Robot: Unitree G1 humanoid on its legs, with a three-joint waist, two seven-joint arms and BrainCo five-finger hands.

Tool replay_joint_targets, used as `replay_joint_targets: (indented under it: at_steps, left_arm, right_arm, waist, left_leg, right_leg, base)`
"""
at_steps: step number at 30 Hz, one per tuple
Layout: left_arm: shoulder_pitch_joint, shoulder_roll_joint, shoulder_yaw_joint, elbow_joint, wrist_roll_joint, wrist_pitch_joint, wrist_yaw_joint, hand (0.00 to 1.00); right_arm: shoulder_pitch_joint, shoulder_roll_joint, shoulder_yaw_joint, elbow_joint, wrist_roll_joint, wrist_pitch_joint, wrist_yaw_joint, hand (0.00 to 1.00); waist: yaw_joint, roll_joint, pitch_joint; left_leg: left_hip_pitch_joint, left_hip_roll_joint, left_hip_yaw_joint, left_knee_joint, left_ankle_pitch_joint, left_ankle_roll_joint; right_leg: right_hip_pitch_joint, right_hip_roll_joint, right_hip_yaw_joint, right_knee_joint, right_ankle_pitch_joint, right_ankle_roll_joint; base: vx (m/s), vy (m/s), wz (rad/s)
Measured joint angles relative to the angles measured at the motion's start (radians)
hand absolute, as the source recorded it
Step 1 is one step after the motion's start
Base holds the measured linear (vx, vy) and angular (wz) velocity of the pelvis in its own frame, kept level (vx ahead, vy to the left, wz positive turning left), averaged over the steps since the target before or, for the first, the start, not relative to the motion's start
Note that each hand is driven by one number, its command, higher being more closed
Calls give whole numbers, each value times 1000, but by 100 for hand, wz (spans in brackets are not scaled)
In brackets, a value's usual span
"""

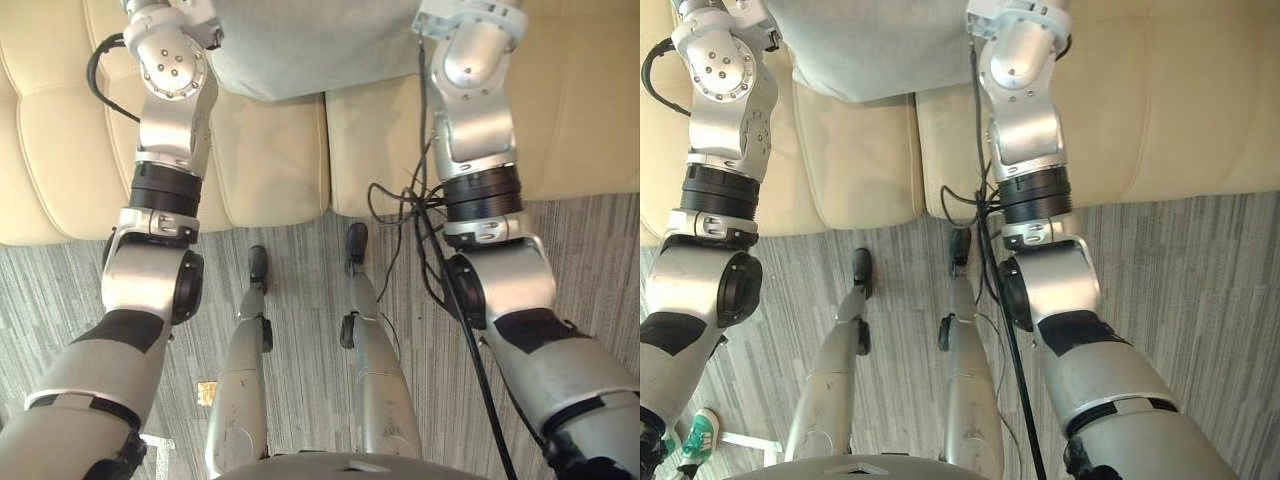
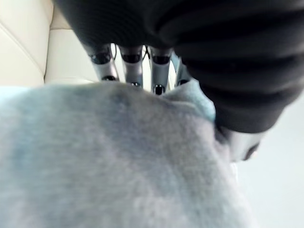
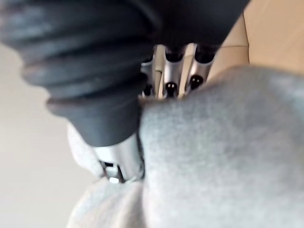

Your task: Pick up cushions and gather them together orderly.

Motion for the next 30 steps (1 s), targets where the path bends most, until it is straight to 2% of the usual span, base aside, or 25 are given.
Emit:
replay_joint_targets:
  at_steps: [2,5,7,11,17,19,20,24,26,27,29,30]
  left_arm:
    - [-4,24,0,0,-11,3,-20,0]
    - [-4,74,0,2,-29,14,-67,0]
    - [-4,123,0,3,-46,27,-112,0]
    - [-2,177,3,34,-103,35,-148,0]
    - [54,211,40,65,-168,39,-185,0]
    - [87,237,44,60,-169,39,-191,0]
    - [120,254,64,47,-169,39,-198,0]
    - [362,278,160,-87,-185,26,-217,0]
    - [552,263,196,-178,-184,24,-233,0]
    - [594,253,203,-200,-183,24,-236,0]
    - [766,167,240,-288,-179,12,-250,0]
    - [879,98,240,-315,-176,9,-263,0]
  right_arm:
    - [0,-30,-3,1,33,2,24,0]
    - [0,-63,-5,2,114,2,58,0]
    - [0,-121,-4,5,194,5,96,0]
    - [0,-206,-4,50,269,24,127,0]
    - [11,-277,-3,103,406,34,138,0]
    - [35,-295,-6,84,414,34,138,0]
    - [70,-301,-16,52,418,32,138,0]
    - [364,-289,-107,-120,423,18,161,0]
    - [581,-234,-181,-217,419,17,183,0]
    - [629,-217,-196,-235,417,18,191,0]
    - [815,-130,-244,-293,400,16,221,0]
    - [934,-68,-263,-329,396,16,241,0]
  waist:
    - [0,0,0]
    - [3,0,0]
    - [12,0,0]
    - [12,0,0]
    - [15,0,0]
    - [14,0,0]
    - [12,0,-1]
    - [11,0,-1]
    - [6,0,-1]
    - [6,0,-1]
    - [-1,0,-2]
    - [-3,1,-3]
  left_leg:
    - [-9,2,0,2,5,-8]
    - [-18,22,1,17,6,-15]
    - [-19,32,2,31,1,-26]
    - [-3,41,2,47,-5,-32]
    - [59,47,10,104,-44,-25]
    - [65,48,13,114,-51,-24]
    - [67,48,17,123,-58,-19]
    - [111,58,30,125,-69,-26]
    - [150,65,33,132,-88,-27]
    - [159,65,34,135,-92,-25]
    - [209,68,41,140,-108,-18]
    - [251,66,44,139,-120,-18]
  right_leg:
    - [-3,0,6,0,-28,4]
    - [-5,17,3,0,-31,5]
    - [-2,28,3,0,-30,3]
    - [23,34,0,0,-24,-3]
    - [109,36,6,0,-24,-3]
    - [119,37,8,0,-28,-1]
    - [127,35,10,0,-59,4]
    - [167,43,9,0,-52,-16]
    - [206,50,7,0,-55,-21]
    - [215,51,7,0,-56,-22]
    - [265,53,6,0,-63,-24]
    - [308,49,5,0,-80,-29]
  base:
    - [-77,-69,6]
    - [-67,-64,-3]
    - [-59,-51,-9]
    - [-39,-17,-3]
    - [-49,12,-6]
    - [-59,11,-4]
    - [-66,-1,-2]
    - [-40,-12,-9]
    - [-2,-1,-13]
    - [16,11,-13]
    - [28,23,-9]
    - [35,35,-7]
